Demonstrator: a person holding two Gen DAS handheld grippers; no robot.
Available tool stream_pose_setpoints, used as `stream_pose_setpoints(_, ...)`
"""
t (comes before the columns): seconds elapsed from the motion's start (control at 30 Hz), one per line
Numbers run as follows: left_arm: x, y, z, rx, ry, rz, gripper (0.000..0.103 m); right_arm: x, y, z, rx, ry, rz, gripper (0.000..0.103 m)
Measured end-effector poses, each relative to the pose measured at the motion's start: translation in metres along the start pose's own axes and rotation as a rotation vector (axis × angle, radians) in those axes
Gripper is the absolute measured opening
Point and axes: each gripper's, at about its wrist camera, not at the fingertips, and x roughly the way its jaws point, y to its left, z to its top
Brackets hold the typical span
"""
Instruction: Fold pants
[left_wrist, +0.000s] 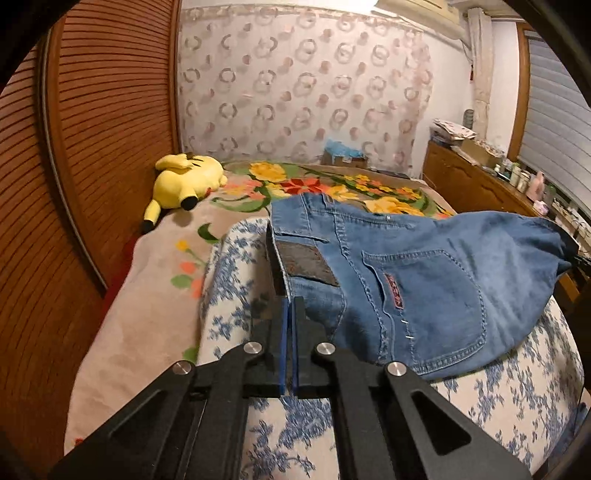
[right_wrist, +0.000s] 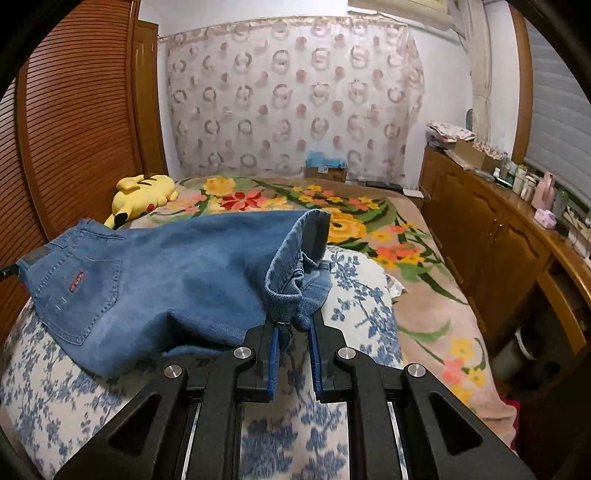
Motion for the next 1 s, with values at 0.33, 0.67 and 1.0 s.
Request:
stream_pose_setpoints(0.33, -0.047, -0.007, 0.001, 0.007, -0.085, -0.033, 0.002, -0.031, 0.006, -0.005, 0.007, -0.031, -0.021, 0.014)
stream_pose_setpoints(0.67, -0.113, -0.017, -0.049, -0.004, -0.101, -0.106, 0.002, -0.088, -0.005, -0.054, 0.028, -0.022, -0.007, 0.014)
stream_pose_setpoints(1.0, -0.09, -0.015, -0.088, -0.014, 0.017, -0.101, 0.002, -0.093, -0.02, -0.093, 0.126, 0.048, 0.007, 0.014)
